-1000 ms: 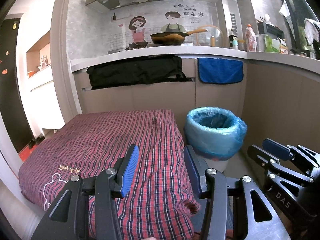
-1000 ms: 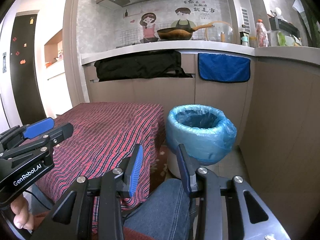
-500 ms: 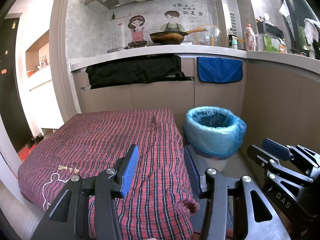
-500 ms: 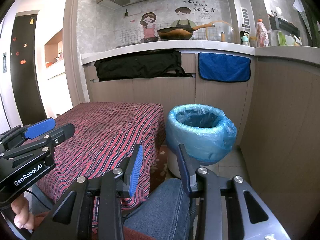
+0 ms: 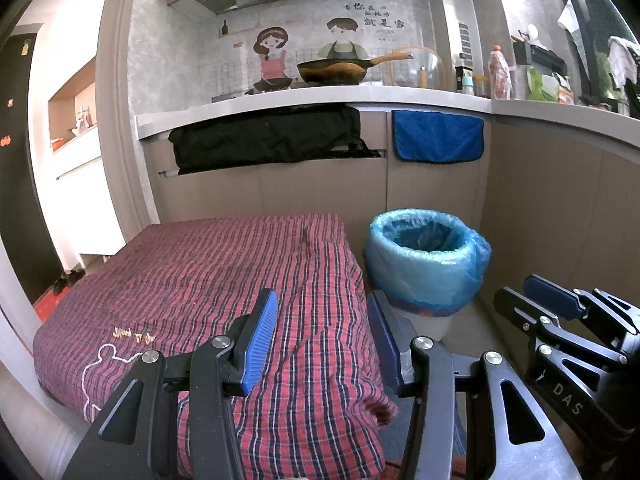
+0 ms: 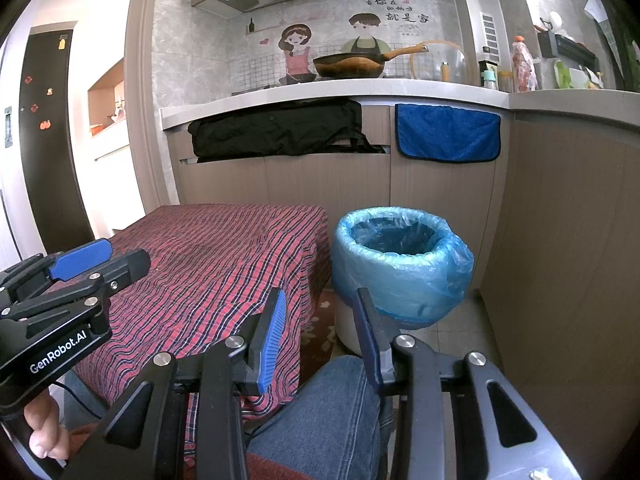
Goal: Collect trash
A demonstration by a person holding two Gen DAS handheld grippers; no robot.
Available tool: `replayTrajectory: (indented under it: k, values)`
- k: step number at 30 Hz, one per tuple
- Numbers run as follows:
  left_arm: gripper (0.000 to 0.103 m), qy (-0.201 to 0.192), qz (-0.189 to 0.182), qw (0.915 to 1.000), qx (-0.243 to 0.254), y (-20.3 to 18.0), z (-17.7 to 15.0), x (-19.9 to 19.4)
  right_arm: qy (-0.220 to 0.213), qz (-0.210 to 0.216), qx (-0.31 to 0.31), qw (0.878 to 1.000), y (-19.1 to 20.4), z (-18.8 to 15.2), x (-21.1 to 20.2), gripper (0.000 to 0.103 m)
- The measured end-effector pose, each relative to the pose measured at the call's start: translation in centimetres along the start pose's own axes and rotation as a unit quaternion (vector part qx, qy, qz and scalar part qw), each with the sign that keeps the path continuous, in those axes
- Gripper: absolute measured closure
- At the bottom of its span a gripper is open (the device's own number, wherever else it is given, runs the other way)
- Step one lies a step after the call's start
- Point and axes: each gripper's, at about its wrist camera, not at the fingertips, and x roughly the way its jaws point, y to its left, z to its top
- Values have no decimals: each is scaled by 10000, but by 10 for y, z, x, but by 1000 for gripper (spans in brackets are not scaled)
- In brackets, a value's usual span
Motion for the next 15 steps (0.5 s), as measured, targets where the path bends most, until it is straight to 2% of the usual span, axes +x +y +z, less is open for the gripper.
replayTrajectory:
  k: [15]
  values:
    - [55, 36, -49, 10000, -19, 4, -1, 2, 5, -32, 20, 10000, 0, -2, 0, 70]
